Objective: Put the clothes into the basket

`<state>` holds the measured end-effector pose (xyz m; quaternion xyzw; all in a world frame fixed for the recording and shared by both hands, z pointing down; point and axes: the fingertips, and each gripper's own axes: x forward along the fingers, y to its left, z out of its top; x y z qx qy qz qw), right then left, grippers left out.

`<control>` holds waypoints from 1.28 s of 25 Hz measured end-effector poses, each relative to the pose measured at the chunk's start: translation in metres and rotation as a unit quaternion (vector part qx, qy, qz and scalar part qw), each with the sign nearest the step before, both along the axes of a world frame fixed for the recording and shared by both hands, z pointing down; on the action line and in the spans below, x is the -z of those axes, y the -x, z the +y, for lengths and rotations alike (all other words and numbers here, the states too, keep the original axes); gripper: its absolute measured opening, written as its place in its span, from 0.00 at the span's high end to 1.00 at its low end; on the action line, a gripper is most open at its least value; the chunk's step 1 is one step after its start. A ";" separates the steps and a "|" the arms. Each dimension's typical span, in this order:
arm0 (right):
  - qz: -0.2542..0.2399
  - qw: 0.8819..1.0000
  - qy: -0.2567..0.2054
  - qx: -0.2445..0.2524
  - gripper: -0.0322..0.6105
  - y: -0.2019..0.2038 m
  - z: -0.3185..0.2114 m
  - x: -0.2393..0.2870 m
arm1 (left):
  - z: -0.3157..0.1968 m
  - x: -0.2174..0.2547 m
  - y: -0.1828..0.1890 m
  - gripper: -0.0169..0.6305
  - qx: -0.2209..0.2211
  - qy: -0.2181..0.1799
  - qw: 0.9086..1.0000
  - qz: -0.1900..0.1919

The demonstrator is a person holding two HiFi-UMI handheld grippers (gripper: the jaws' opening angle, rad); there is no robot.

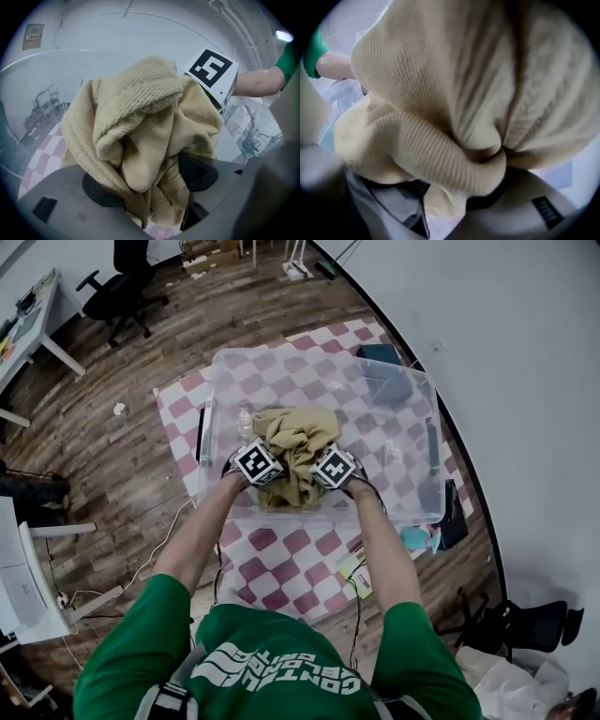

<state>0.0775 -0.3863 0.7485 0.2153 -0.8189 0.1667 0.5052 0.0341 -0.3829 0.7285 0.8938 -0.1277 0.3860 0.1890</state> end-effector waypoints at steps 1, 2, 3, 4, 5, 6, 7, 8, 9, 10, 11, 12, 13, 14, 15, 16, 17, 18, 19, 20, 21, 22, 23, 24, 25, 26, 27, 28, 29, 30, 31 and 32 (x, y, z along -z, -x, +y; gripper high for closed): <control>0.002 1.000 0.003 0.000 0.67 0.000 0.001 -0.003 | 0.001 -0.003 0.000 0.42 0.001 0.004 1.000 -0.001; 0.004 1.000 0.005 0.000 0.67 -0.001 0.002 -0.005 | 0.002 -0.006 0.000 0.42 0.001 0.007 1.000 0.000; 0.005 1.000 0.005 0.000 0.67 -0.001 0.002 -0.006 | 0.002 -0.008 -0.001 0.42 0.001 0.009 1.000 0.001; 0.006 1.000 0.005 0.000 0.67 -0.001 0.002 -0.006 | 0.002 -0.008 -0.001 0.42 0.002 0.010 1.000 0.002; 0.008 1.000 0.004 -0.001 0.67 -0.001 0.002 -0.005 | 0.001 -0.007 0.000 0.42 0.004 0.009 1.000 0.001; 0.010 1.000 0.004 -0.002 0.67 -0.002 0.002 -0.004 | 0.001 -0.007 0.001 0.42 0.007 0.009 1.000 0.001; 0.013 1.000 0.004 -0.004 0.67 -0.003 0.002 -0.004 | 0.000 -0.007 0.002 0.42 0.010 0.010 1.000 0.000; 0.017 1.000 0.004 -0.005 0.66 -0.005 0.001 -0.004 | -0.001 -0.007 0.004 0.42 0.013 0.010 1.000 0.000; 0.023 1.000 0.004 -0.007 0.65 -0.007 0.001 -0.004 | -0.002 -0.007 0.006 0.42 0.017 0.010 1.000 -0.001; 0.029 1.000 0.005 -0.009 0.64 -0.011 0.001 -0.004 | -0.004 -0.006 0.008 0.42 0.022 0.008 1.000 -0.003; 0.034 0.999 0.006 -0.012 0.63 -0.015 0.001 -0.004 | -0.006 -0.004 0.011 0.42 0.027 0.006 1.000 -0.005; 0.038 0.999 0.007 -0.015 0.62 -0.019 0.002 -0.003 | -0.008 -0.002 0.013 0.42 0.035 0.002 0.999 -0.006; 0.038 0.999 0.006 -0.020 0.62 -0.023 0.002 -0.001 | -0.011 0.001 0.015 0.42 0.043 0.000 0.999 -0.005; 0.036 0.999 0.004 -0.025 0.61 -0.026 0.001 0.002 | -0.013 0.004 0.016 0.42 0.052 -0.002 0.999 -0.002; 0.033 0.999 0.001 -0.031 0.61 -0.028 0.000 0.007 | -0.016 0.007 0.017 0.42 0.060 -0.003 0.998 0.000; 0.031 0.999 -0.004 -0.037 0.61 -0.031 -0.001 0.012 | -0.018 0.010 0.018 0.42 0.066 -0.005 0.998 0.002; 0.029 0.999 -0.009 -0.041 0.61 -0.034 -0.001 0.017 | -0.020 0.014 0.019 0.42 0.072 -0.008 0.997 0.002; 0.027 0.999 -0.015 -0.044 0.61 -0.036 -0.002 0.023 | -0.022 0.017 0.021 0.42 0.079 -0.011 0.997 0.002; 0.027 0.998 -0.021 -0.046 0.61 -0.039 -0.002 0.028 | -0.024 0.021 0.023 0.42 0.087 -0.014 0.996 0.003; 0.027 0.998 -0.026 -0.049 0.61 -0.042 -0.002 0.033 | -0.026 0.026 0.025 0.42 0.095 -0.018 0.995 0.004; 0.027 0.998 -0.032 -0.051 0.61 -0.045 -0.002 0.038 | -0.028 0.030 0.027 0.42 0.103 -0.022 0.994 0.004; 0.027 0.997 -0.038 -0.054 0.61 -0.048 -0.002 0.042 | -0.029 0.035 0.029 0.42 0.110 -0.029 0.994 0.004; 0.025 0.997 -0.044 -0.058 0.61 -0.051 -0.001 0.046 | -0.030 0.040 0.030 0.42 0.116 -0.037 0.993 0.003; 0.022 0.997 -0.051 -0.061 0.61 -0.053 -0.001 0.052 | -0.031 0.046 0.032 0.42 0.121 -0.045 0.992 0.003; 0.018 0.996 -0.061 -0.065 0.61 -0.054 -0.001 0.059 | -0.031 0.052 0.033 0.42 0.127 -0.053 0.990 0.003; 0.013 0.995 -0.072 -0.068 0.61 -0.055 -0.002 0.068 | -0.031 0.057 0.035 0.42 0.133 -0.058 0.989 0.006; 0.009 0.994 -0.084 -0.071 0.61 -0.055 -0.004 0.078 | -0.031 0.063 0.035 0.42 0.138 -0.063 0.988 0.010; 0.005 0.993 -0.096 -0.073 0.61 -0.055 -0.006 0.088 | -0.031 0.069 0.036 0.42 0.143 -0.068 0.987 0.014; 0.000 0.991 -0.109 -0.075 0.61 -0.054 -0.007 0.099 | -0.029 0.075 0.037 0.42 0.147 -0.074 0.986 0.018; -0.004 0.990 -0.122 -0.076 0.61 -0.053 -0.008 0.110 | -0.028 0.080 0.037 0.42 0.150 -0.081 0.985 0.021; -0.008 0.988 -0.134 -0.078 0.61 -0.052 -0.007 0.121 | -0.026 0.086 0.037 0.42 0.152 -0.089 0.984 0.025; -0.013 0.986 -0.145 -0.081 0.61 -0.050 -0.006 0.132 | -0.024 0.093 0.037 0.42 0.154 -0.097 0.983 0.029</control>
